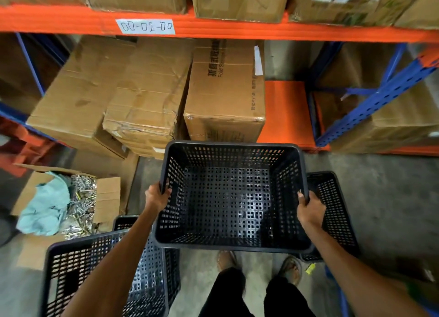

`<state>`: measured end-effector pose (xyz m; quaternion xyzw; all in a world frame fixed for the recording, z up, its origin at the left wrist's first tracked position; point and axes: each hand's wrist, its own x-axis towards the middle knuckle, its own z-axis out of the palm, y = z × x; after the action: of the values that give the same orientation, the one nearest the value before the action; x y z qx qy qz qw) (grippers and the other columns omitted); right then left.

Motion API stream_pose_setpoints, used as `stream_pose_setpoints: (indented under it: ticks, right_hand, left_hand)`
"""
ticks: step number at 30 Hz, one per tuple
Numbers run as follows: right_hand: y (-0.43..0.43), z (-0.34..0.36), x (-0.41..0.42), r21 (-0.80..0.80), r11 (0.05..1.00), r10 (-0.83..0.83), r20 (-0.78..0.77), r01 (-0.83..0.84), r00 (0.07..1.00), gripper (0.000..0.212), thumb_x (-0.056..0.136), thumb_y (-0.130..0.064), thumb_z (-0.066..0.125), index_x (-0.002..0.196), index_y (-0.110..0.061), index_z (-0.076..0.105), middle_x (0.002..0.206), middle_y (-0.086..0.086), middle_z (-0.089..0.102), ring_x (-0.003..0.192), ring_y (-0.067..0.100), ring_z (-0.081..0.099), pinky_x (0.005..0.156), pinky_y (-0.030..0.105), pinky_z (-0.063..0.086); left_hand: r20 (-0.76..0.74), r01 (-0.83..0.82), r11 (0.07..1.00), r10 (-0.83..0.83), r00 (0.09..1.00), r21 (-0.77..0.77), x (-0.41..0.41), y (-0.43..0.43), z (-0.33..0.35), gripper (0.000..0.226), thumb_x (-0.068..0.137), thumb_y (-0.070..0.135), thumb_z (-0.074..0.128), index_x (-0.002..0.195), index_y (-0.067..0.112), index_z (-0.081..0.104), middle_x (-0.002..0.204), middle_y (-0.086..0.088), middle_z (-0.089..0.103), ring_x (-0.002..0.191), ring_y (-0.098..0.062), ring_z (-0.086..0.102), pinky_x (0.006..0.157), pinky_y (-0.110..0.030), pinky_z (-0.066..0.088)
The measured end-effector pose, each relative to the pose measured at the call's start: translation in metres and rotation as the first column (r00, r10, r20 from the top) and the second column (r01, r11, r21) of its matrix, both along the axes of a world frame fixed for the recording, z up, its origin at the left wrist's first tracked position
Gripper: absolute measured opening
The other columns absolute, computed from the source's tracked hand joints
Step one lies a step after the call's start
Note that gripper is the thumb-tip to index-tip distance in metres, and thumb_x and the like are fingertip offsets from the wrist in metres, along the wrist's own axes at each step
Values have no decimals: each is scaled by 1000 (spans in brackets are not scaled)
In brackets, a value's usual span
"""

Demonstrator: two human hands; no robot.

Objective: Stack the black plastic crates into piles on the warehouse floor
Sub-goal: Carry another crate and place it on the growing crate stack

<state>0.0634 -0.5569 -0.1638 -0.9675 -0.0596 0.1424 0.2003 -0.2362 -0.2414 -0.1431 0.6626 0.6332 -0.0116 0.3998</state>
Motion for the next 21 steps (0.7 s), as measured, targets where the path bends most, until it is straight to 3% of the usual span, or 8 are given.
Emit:
stream_pose_setpoints:
  ticks: [7,13,17,21]
  right_hand:
    - [-3,-4,6,18,1000,8,33,-8,999,24,97,-22,53,100,0,61,90,28,68,84,44,65,71,44,52]
    - [6,-4,10,22,1000,15,-19,-15,1000,34,97,-28,52,118,-1,60,104,27,68,98,44,65,79,45,54]
    - [3,-7,6,51,998,44,9,-44,999,24,98,-25,51,107,-4,60,92,25,70,86,44,66,72,44,53]
    - [0,-8,5,39,997,73,-11,-73,997,26,99,-27,49,107,-4,58,94,25,69,89,43,66,74,43,53]
  left_hand:
    - [18,1,1000,-2,1000,16,9,2,-5,39,88,14,65,125,3,62,117,-22,68,110,-34,64,99,-41,51]
    - [11,4,999,-4,1000,32,4,6,-11,39,89,16,64,127,9,62,117,-19,69,112,-32,64,97,-40,51]
    - [16,21,999,-22,1000,41,2,7,-15,41,89,16,63,130,11,60,119,-18,68,115,-32,63,99,-40,50]
    - [49,18,999,-20,999,48,1,9,-18,41,90,15,63,130,9,60,118,-18,69,112,-31,65,98,-39,51]
